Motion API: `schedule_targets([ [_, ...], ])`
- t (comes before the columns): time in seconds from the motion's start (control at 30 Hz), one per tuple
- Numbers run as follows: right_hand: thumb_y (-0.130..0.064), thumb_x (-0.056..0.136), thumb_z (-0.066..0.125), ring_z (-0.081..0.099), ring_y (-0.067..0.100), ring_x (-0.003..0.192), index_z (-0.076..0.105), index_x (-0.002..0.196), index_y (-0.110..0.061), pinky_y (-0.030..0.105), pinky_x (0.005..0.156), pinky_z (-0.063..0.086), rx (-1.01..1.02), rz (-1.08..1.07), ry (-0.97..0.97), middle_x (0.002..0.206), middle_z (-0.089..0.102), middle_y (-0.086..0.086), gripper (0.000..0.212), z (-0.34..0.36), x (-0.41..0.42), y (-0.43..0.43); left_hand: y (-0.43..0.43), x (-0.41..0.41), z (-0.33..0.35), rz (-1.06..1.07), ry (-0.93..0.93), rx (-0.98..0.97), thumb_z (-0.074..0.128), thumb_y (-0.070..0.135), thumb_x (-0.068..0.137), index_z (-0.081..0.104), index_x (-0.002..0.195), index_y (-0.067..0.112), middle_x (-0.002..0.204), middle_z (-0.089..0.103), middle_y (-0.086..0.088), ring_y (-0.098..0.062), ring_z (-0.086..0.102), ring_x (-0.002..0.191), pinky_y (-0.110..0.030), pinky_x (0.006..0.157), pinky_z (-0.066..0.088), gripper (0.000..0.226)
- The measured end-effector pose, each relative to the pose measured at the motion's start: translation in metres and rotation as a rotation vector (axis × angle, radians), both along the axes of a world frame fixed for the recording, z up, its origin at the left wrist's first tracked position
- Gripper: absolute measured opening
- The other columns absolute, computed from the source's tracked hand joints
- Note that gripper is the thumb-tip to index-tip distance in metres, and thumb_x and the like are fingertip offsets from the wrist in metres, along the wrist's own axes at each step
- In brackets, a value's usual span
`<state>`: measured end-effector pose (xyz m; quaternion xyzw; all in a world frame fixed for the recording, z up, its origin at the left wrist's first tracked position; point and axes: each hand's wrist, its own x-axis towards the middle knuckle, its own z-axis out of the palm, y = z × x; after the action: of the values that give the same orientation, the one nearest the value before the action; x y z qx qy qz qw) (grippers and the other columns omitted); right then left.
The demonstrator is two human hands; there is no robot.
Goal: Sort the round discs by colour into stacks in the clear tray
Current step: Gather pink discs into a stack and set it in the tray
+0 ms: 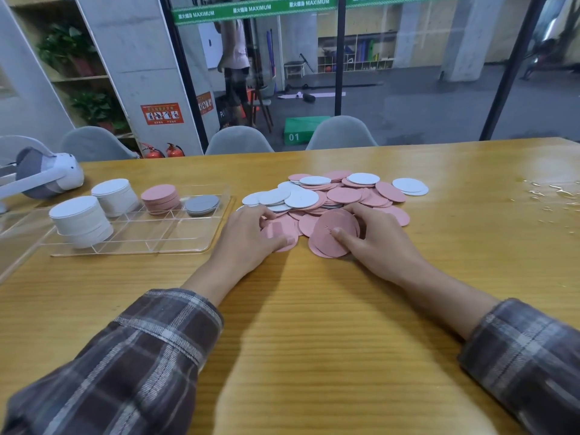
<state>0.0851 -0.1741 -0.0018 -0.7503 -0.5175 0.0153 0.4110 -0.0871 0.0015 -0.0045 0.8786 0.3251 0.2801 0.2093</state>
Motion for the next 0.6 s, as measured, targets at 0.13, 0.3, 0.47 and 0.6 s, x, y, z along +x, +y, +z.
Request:
schedule_targets([
  [0.13,-0.026,0.098,0.065,0.064,0.018,0.103,0.066,0.119,-0.016,0.040,0.093,0.052,-0.003,-0.020,0.020,0.109,0.072,-0.004,0.024,-0.002,0.003,0.001,-0.004,0.002,0.003,-0.062,-0.042,-0.065,0.092,0.027,0.075,0.076,0.106,0.020,0.088,0.063,0.006,-0.009,0.056,0.071,-0.010,0.064,0.043,0.036],
  [0.3,-0.023,0.100,0.061,0.065,0.023,0.104,0.064,0.119,-0.014,0.045,0.094,0.052,-0.004,-0.037,0.047,0.110,0.072,0.000,0.021,-0.003,0.007,0.002,-0.007,0.003,0.009,-0.172,-0.135,-0.163,0.082,0.020,0.088,0.081,0.093,0.026,0.085,0.073,0.004,-0.004,0.061,0.069,-0.009,0.066,0.045,0.008],
  [0.47,-0.023,0.101,0.059,0.064,0.022,0.103,0.064,0.119,-0.015,0.042,0.093,0.051,-0.006,-0.014,0.042,0.109,0.071,0.000,0.020,-0.001,0.005,0.002,-0.009,0.005,0.012,-0.319,-0.251,-0.340,0.078,0.015,0.091,0.080,0.092,0.020,0.084,0.072,0.006,-0.006,0.060,0.073,-0.014,0.066,0.046,0.006],
  [0.6,-0.023,0.102,0.056,0.062,0.023,0.092,0.062,0.105,-0.015,0.044,0.085,0.050,-0.017,0.027,0.026,0.094,0.070,0.000,0.010,0.000,-0.001,0.003,-0.016,0.008,0.010,-0.349,-0.335,-0.364,0.079,0.012,0.091,0.079,0.091,0.016,0.089,0.074,-0.004,-0.008,0.059,0.073,-0.018,0.072,0.049,0.005],
])
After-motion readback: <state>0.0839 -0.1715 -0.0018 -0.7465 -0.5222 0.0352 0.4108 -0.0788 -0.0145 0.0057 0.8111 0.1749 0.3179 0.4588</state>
